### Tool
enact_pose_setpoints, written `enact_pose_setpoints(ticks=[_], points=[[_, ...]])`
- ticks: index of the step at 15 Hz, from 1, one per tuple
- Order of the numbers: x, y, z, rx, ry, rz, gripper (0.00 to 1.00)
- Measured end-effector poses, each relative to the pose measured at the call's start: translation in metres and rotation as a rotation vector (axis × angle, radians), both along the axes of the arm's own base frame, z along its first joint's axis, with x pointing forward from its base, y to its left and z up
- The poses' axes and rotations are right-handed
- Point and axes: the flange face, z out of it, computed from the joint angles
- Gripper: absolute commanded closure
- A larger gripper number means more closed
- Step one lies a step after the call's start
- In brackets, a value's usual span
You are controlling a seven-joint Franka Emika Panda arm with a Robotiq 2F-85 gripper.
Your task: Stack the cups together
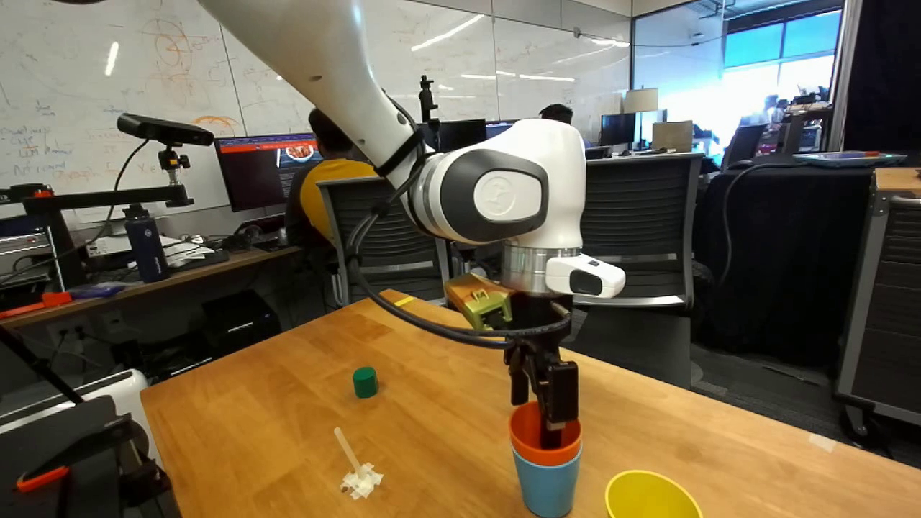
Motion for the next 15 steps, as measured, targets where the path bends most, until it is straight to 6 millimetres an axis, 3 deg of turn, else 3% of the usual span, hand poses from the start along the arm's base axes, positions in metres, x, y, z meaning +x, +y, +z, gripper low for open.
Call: enact_pose_setpoints(ticks=[9, 15], points=[[-0.0008, 0.0001, -0.0033, 0.001, 0.005, 0.0, 1.0], [-0.0009, 0.0, -0.0036, 0.001, 0.005, 0.0, 0.98]])
